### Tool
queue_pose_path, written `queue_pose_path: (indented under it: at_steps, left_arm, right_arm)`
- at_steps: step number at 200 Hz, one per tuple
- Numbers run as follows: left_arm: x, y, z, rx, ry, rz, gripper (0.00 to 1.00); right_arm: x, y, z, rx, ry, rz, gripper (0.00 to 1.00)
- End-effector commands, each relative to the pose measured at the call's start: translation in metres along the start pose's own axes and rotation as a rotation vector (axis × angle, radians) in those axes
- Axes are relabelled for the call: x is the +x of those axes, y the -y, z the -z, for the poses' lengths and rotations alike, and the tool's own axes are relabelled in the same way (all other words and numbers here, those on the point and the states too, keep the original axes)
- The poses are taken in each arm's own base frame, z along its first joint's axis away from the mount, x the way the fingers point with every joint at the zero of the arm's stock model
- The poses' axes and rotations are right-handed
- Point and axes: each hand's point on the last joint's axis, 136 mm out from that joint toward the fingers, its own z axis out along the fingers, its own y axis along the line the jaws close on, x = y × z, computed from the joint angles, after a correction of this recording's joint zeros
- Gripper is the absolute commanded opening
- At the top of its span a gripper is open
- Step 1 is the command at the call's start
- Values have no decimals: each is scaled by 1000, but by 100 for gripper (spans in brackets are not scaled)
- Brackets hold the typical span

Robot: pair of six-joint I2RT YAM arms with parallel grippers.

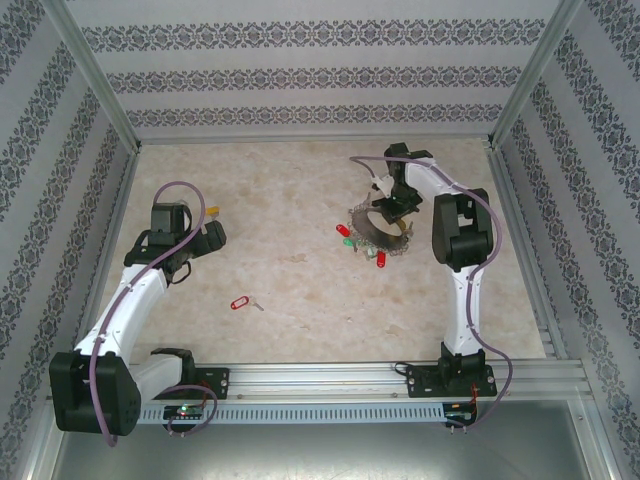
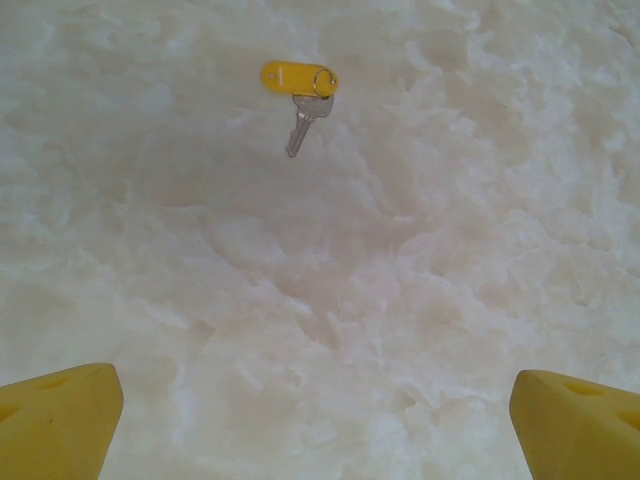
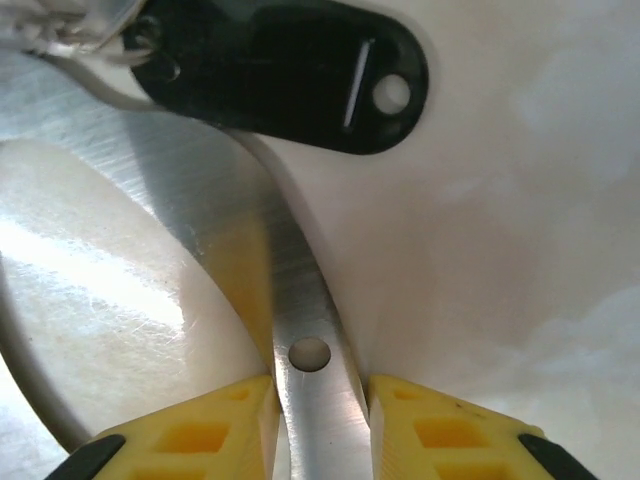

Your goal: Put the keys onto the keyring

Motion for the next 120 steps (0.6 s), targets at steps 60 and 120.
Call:
queue_pose_path:
  at_steps: [60,120]
  left_arm:
    - [2,28,-1,149,-21,39,100]
    - [8,101,-14,404,-88,52,100]
  right_arm:
    - [10,1,44,71,59,-82,20]
    - [14,-24,70,140,153,-55,19]
